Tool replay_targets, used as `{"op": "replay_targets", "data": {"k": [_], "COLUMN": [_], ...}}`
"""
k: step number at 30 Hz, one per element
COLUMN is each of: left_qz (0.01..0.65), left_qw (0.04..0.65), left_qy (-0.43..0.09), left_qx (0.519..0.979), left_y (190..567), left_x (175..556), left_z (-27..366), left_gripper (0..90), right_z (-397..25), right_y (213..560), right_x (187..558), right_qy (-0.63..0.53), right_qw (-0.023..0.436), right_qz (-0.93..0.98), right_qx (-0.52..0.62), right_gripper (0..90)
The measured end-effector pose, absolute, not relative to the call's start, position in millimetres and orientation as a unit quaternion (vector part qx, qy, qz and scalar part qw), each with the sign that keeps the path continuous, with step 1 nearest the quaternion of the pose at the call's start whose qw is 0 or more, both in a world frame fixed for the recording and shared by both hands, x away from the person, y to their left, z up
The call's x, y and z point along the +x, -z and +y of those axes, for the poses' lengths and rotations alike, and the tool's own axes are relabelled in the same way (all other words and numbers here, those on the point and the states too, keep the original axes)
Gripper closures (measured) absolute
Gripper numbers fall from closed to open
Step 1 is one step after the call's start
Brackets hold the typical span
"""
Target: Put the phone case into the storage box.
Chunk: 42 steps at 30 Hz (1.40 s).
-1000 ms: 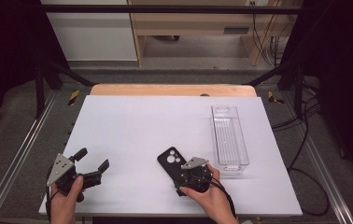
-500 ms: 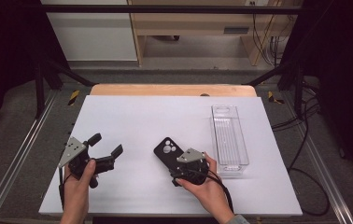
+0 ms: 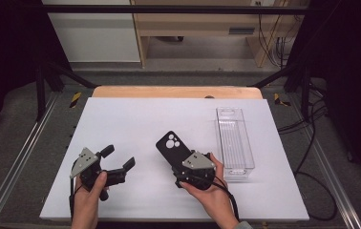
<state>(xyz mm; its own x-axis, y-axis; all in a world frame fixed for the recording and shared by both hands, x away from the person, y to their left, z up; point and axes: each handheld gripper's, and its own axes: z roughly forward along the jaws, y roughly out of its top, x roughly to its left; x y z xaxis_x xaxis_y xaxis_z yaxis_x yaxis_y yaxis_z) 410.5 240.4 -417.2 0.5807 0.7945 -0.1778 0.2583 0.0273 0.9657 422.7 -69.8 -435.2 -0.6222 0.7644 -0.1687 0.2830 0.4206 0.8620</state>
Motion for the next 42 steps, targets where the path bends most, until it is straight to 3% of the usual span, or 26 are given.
{"op": "replay_targets", "data": {"k": [24, 42], "left_qz": [0.392, 0.406], "left_qw": [0.611, 0.623], "left_qy": [-0.184, -0.118], "left_qx": [0.663, 0.658], "left_y": [418.5, 431.6], "left_x": [406.2, 413.9], "left_z": [217.4, 219.3], "left_gripper": [3.6, 11.1], "right_z": [-66.4, -43.2], "right_y": [418.5, 418.2], "right_x": [405.6, 387.8], "right_qy": [-0.486, -0.505], "right_qw": [0.337, 0.348], "right_qz": [0.753, 0.755], "right_qx": [0.289, 0.234], "right_gripper": [16.6, 16.6]}}
